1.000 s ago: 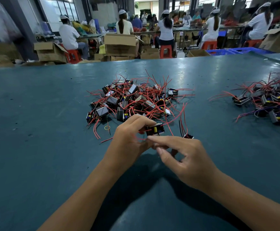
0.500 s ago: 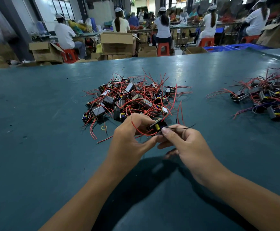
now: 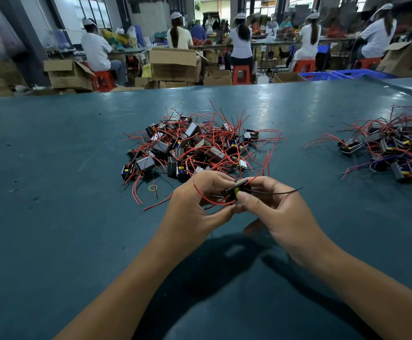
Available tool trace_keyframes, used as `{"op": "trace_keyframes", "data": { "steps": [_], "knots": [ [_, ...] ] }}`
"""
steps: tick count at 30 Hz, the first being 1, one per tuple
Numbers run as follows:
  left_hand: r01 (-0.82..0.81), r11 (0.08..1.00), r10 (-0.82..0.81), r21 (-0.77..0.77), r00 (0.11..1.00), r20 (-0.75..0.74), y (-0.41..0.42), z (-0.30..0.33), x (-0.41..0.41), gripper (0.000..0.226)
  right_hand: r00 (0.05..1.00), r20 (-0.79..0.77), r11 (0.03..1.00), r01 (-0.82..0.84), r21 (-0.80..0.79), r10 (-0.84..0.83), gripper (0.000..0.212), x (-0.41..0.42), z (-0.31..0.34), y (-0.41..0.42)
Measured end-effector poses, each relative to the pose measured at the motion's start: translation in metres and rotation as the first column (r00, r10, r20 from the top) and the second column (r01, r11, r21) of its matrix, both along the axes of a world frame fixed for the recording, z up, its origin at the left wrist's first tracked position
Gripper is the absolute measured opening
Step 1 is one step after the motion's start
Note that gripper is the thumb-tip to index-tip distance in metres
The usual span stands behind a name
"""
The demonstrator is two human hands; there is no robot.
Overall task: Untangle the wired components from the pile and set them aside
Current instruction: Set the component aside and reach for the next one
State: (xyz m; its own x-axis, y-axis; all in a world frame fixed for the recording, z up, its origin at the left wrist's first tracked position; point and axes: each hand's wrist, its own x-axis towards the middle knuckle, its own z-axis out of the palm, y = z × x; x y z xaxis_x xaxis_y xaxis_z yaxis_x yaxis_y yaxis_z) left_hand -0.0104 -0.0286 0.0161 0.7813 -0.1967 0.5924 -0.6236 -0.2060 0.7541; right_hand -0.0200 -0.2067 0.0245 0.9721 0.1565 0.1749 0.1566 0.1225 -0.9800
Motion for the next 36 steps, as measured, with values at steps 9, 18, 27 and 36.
{"op": "trace_keyframes", "data": {
  "steps": [9,18,27,36],
  "knots": [
    [0.046,0.997,-0.044,0.055,0.999,-0.031,0.002,0.002,-0.002,0.033,0.999,0.019,0.999,0.036,0.032,-0.037,0.014,0.003,-0.001,-0.003],
    [0.276,0.957,-0.29,-0.091,0.891,-0.348,0.012,0.014,-0.005,0.039,0.998,0.024,0.999,0.05,0.022,-0.05,0.017,0.003,0.003,-0.005],
    [0.122,0.939,-0.303,-0.322,0.735,-0.607,0.015,0.021,-0.004,0.012,0.979,0.197,0.975,0.086,-0.205,-0.045,0.006,0.0,-0.001,-0.007],
    [0.17,0.975,-0.22,-0.141,0.71,-0.669,-0.004,0.014,-0.011,0.013,0.976,0.217,0.947,0.041,-0.32,0.031,0.002,0.005,-0.001,-0.008]
  ]
}}
